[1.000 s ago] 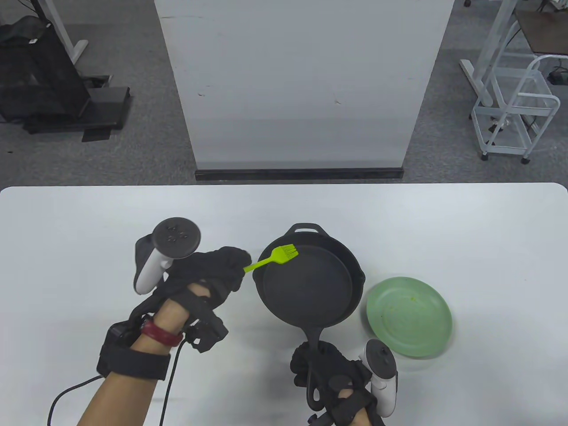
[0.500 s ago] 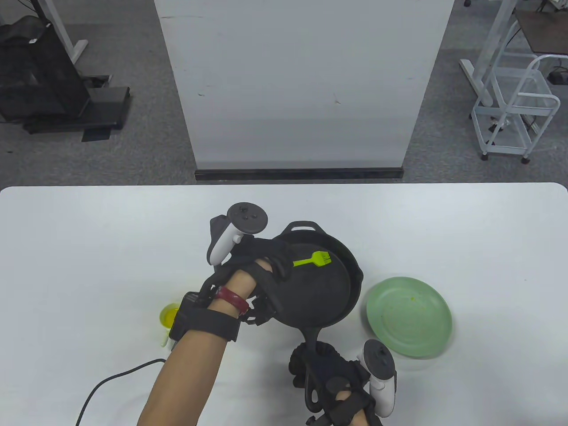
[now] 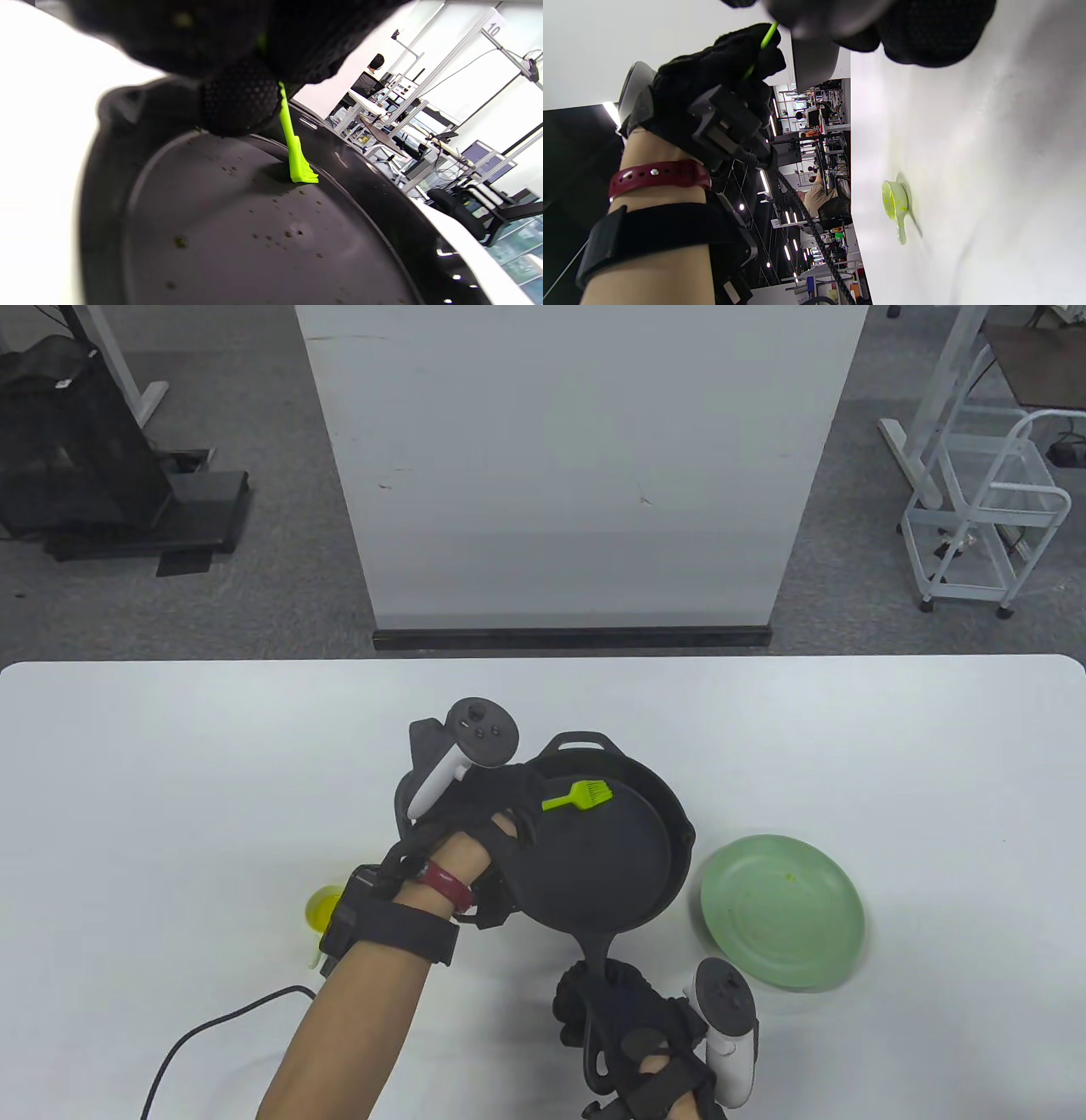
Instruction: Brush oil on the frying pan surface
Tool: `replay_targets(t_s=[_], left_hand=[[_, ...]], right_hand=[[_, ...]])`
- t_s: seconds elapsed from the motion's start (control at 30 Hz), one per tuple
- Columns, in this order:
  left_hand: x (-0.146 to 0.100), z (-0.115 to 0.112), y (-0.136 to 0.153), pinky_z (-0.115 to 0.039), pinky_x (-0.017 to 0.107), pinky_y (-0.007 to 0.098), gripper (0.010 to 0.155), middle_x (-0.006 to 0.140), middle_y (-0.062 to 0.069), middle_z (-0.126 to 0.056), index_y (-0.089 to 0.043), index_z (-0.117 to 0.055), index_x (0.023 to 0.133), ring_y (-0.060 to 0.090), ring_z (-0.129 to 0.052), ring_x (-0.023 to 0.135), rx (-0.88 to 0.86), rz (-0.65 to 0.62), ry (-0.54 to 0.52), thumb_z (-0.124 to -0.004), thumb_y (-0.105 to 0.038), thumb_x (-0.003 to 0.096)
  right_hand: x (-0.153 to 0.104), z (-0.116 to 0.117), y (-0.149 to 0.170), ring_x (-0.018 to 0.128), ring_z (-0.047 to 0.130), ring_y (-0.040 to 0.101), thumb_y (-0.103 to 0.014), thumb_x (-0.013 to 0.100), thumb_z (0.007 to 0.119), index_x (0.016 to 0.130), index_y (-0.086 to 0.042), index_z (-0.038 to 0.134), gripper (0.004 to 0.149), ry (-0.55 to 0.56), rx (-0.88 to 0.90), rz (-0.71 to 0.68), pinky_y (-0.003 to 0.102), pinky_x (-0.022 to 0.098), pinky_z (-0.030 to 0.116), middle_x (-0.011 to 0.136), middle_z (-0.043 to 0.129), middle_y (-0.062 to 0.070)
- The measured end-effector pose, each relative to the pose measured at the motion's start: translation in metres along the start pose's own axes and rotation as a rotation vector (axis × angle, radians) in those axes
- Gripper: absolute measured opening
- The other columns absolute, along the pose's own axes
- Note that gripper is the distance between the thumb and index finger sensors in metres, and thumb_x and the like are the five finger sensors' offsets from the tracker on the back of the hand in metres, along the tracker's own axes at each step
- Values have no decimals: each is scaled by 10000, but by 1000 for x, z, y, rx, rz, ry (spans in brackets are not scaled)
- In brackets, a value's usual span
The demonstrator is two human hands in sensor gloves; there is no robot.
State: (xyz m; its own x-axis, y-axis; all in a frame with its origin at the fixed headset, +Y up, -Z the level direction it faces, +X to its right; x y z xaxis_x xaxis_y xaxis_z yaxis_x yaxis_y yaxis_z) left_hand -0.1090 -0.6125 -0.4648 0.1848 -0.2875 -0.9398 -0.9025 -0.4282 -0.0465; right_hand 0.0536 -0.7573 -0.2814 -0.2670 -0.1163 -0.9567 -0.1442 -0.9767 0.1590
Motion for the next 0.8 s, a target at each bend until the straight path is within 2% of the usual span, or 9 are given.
replay_targets(t_s=[0.23,0.43,0.57,0.8], left_hand=[[-23,14,-7,-840,75,382,456,665,119,-969,-144,-781,911,206,-942,133,249,3,-112,-787,-262,470],[-52,26,-38,-837,87,390,450,666,128,-972,-136,-795,905,215,-940,143,478,-18,-220,-792,-258,472],[-55,11,-53,-836,93,390,447,668,125,-973,-139,-798,903,214,-940,148,661,12,-212,-792,-261,473],[-43,-14,-66,-839,85,383,447,661,122,-974,-134,-795,900,206,-941,139,643,-29,-156,-786,-265,473]], right_hand=[[1,-1,1,584,816,400,-406,470,646,832,-37,562,525,-1,22,2,342,387,812,789,675,242],[2,-4,1,542,851,339,-409,473,640,839,-42,546,526,10,4,4,308,344,825,799,669,235],[3,-1,3,460,902,282,-395,471,657,833,-17,556,533,-21,37,18,283,273,854,755,707,240],[4,2,3,390,952,233,-366,474,657,831,22,554,537,-54,50,17,264,213,889,711,746,235]])
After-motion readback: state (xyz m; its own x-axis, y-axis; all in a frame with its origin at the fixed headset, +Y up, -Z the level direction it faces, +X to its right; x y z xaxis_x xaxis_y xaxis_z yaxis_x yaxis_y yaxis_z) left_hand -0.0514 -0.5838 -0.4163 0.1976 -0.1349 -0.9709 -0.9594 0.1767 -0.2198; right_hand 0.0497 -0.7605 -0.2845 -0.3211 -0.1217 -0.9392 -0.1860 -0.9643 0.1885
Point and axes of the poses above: the tracker on the back of each hand, its own y axis roughly to the little-finger side, its own x axis roughly from the wrist to the fingertips, z = x × y, the point moved 5 cm from there along x, roughly from the wrist to the fingertips
